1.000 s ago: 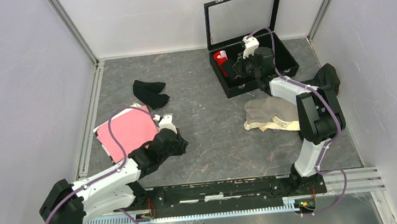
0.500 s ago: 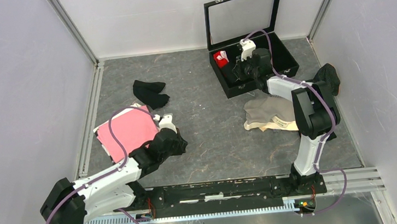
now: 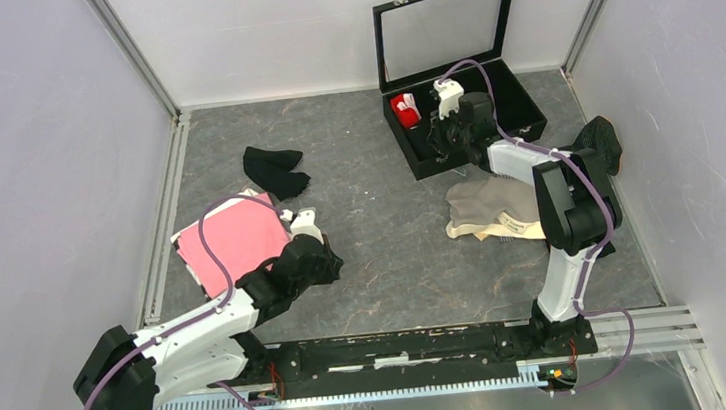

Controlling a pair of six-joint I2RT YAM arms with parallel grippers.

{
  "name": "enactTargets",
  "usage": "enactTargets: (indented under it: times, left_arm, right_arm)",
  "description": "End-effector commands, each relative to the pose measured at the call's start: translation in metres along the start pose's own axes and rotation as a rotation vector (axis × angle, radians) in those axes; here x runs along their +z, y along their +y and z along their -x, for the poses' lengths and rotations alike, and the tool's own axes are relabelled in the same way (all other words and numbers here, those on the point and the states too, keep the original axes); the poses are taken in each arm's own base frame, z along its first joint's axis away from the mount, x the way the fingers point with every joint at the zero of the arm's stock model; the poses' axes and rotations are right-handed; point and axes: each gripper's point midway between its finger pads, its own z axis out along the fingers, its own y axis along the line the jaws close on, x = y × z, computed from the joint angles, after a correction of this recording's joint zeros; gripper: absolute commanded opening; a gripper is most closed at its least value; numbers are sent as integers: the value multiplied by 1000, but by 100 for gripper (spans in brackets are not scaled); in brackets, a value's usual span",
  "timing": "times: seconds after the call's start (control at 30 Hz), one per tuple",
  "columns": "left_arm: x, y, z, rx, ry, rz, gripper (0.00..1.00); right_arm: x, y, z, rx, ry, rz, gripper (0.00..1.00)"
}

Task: Roll the underwear
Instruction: Place the underwear in the storage box.

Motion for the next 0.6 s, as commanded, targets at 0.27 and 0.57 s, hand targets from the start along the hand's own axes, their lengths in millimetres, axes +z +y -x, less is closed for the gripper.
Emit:
enactTargets:
  times: [0.27, 0.57]
  left_arm:
    - [-1, -14, 15, 14, -42, -61, 2]
    - [-3, -15, 16, 6, -46, -66, 2]
  right_arm:
    - [-13, -10, -33, -19, 192, -48, 0]
    - [-21, -2, 1, -18, 108, -16, 19]
